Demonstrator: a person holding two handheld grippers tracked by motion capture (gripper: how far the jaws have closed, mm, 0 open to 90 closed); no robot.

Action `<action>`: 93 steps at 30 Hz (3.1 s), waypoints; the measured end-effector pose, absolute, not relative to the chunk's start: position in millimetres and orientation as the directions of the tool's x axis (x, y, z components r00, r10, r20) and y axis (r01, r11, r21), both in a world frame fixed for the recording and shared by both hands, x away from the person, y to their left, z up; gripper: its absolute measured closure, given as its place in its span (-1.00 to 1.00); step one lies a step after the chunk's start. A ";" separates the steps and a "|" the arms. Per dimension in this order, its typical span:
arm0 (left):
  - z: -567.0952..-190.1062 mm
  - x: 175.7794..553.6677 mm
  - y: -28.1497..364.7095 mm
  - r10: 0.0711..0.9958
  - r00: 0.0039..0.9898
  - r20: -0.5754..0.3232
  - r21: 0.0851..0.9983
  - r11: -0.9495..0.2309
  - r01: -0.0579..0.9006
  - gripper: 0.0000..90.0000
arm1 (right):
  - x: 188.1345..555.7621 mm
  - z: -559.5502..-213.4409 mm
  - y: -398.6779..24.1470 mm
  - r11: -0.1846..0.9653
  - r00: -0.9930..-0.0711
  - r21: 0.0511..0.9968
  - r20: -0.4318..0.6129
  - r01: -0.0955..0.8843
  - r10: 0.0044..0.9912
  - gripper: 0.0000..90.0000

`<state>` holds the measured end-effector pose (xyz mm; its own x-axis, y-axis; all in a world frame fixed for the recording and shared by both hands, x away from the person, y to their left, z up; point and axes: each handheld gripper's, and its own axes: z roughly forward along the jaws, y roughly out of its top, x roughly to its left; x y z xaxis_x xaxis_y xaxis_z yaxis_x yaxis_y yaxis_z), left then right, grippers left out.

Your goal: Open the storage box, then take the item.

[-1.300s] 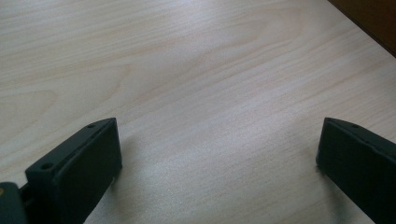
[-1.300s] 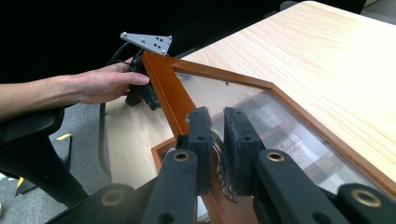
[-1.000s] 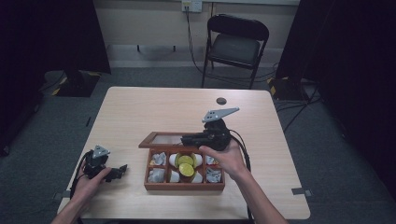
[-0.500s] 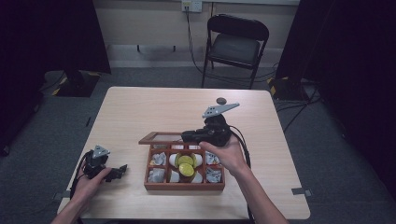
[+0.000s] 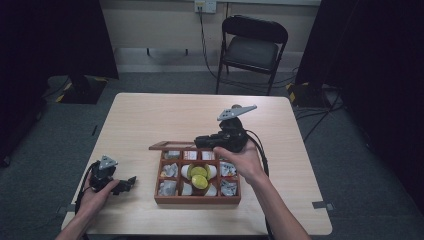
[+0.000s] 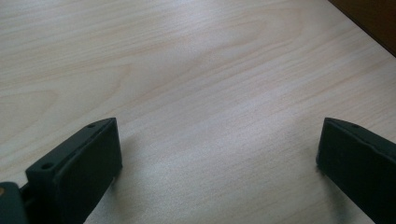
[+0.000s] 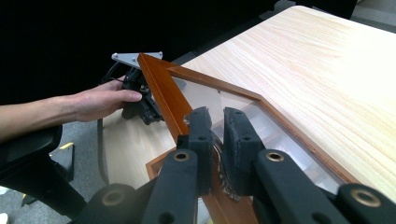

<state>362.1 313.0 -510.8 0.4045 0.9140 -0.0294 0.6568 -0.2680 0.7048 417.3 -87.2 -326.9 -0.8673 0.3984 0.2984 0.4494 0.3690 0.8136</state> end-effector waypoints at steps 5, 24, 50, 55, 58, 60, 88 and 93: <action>-510.8 362.1 313.0 0.914 0.405 -0.030 0.705 -0.268 0.657 -1.00 | 419.0 -326.0 -87.5 0.367 -0.865 0.811 0.305 0.456 0.400 0.82; -501.8 357.5 314.8 0.905 0.422 -0.049 0.682 -0.279 0.676 -0.64 | 419.0 -326.1 -87.5 0.366 -0.863 0.809 0.309 0.460 0.400 0.82; -458.4 325.4 259.7 0.717 0.694 -0.065 0.798 -0.380 0.467 -0.48 | 420.5 -325.3 -87.7 0.366 -0.863 0.809 0.310 0.460 0.398 0.83; -452.6 322.2 248.5 0.680 0.731 -0.056 0.814 -0.393 0.428 -0.48 | 420.3 -325.4 -87.6 0.366 -0.862 0.808 0.312 0.462 0.400 0.82; -449.6 319.6 243.2 0.660 0.749 -0.064 0.820 -0.392 0.416 -0.48 | 420.2 -325.5 -87.4 0.366 -0.862 0.808 0.312 0.462 0.400 0.83; -447.7 317.8 239.4 0.641 0.764 -0.074 0.826 -0.391 0.407 -0.48 | 420.4 -325.5 -87.7 0.366 -0.862 0.808 0.313 0.463 0.399 0.82; -448.2 337.3 144.3 0.461 0.885 -0.072 0.779 -0.528 0.338 -0.22 | 421.4 -324.5 -87.3 0.367 -0.861 0.806 0.314 0.464 0.401 0.82; -454.0 348.1 135.2 0.463 0.885 -0.052 0.755 -0.562 0.338 -0.23 | 421.4 -324.4 -86.9 0.367 -0.860 0.805 0.314 0.465 0.401 0.82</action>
<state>348.1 135.2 -454.0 0.8850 0.4626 -0.0525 0.3383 -0.5616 0.7550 421.4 -86.9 -324.4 -0.8604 0.4014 0.3140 0.4653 0.3674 0.8053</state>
